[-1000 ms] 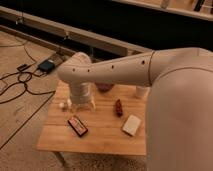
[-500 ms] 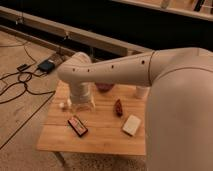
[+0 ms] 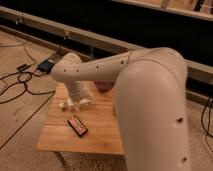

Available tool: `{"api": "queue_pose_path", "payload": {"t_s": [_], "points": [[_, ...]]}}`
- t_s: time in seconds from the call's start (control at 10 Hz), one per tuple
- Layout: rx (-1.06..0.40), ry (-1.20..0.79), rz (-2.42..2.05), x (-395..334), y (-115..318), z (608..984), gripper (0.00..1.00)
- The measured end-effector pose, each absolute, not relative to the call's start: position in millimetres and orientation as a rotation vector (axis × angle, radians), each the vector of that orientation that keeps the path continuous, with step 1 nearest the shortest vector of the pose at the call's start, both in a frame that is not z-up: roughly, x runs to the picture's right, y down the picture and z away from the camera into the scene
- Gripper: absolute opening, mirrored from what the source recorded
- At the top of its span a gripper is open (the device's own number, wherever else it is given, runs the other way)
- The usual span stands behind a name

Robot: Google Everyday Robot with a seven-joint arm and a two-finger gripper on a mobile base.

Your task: Stand the bottle upright

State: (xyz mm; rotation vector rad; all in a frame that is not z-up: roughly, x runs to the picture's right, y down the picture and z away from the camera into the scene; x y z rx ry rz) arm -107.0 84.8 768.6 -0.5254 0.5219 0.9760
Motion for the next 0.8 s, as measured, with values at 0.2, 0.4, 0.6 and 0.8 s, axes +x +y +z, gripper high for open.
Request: {"api": "queue_pose_path", "payload": {"t_s": [0.2,0.4,0.6,0.8], "points": [[-0.510,0.505,0.785,-112,75,804,0.65],[-0.551,0.466,0.635,-121,72,825,0.65],[-0.581,0.427,0.458,-129,67,841,0.65],[-0.590,0.410,0.309,-137,62,850,0.65]]}}
